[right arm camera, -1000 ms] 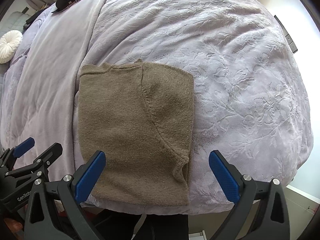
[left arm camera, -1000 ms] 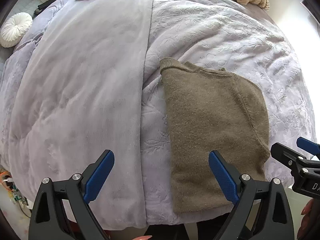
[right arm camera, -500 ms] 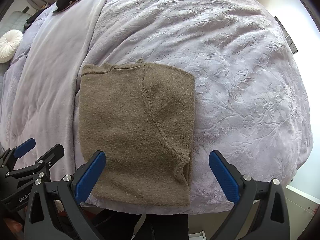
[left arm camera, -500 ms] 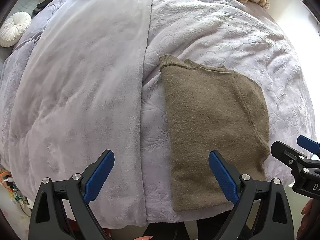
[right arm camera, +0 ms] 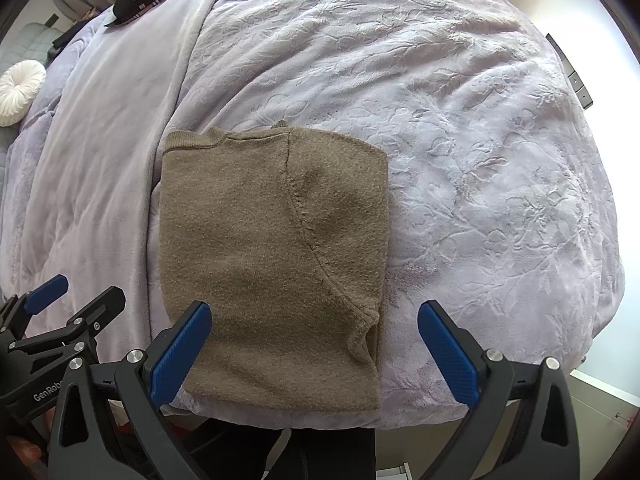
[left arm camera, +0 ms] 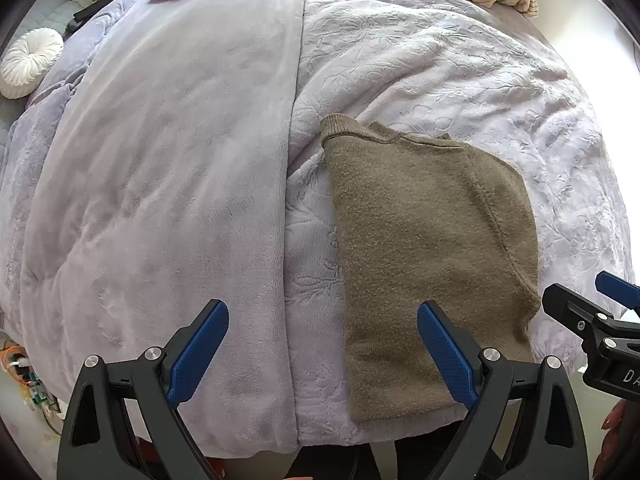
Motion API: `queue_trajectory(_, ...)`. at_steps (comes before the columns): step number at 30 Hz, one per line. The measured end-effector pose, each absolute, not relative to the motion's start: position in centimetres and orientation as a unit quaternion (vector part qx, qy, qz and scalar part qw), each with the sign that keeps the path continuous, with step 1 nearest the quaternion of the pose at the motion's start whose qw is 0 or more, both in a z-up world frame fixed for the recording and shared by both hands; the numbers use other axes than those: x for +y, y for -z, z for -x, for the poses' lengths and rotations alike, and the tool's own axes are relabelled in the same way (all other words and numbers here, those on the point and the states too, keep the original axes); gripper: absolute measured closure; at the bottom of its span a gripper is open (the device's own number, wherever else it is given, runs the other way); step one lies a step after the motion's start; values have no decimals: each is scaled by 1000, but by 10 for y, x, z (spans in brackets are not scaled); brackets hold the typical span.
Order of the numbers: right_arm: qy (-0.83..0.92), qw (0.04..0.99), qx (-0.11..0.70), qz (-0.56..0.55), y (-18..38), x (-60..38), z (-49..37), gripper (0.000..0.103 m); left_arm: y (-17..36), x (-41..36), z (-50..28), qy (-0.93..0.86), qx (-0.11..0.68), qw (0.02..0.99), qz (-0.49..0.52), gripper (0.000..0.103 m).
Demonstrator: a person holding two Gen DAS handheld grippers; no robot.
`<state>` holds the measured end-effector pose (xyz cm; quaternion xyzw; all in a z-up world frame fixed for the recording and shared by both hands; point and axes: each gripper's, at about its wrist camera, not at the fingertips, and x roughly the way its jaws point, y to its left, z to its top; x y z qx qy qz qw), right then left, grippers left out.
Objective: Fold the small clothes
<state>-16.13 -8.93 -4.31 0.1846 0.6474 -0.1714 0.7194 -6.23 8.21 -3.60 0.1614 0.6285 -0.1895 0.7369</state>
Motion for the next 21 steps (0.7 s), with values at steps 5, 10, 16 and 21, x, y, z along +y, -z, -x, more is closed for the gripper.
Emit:
queue_trajectory(5, 176, 722, 644, -181, 39, -88, 163, 0, 32, 82, 64, 192, 624, 740, -163, 7)
queue_trajectory(10, 179, 728, 638, -176, 34, -86, 162, 0, 27, 82, 62, 198, 615, 746, -164, 7)
queue_trajectory(16, 191, 731, 630, -177, 32, -83, 162, 0, 26, 83, 62, 209, 609, 746, -167, 7)
queue_trajectory(21, 195, 733, 626, -183, 29, -81, 164, 0, 25, 86, 65, 211, 608, 746, -170, 7)
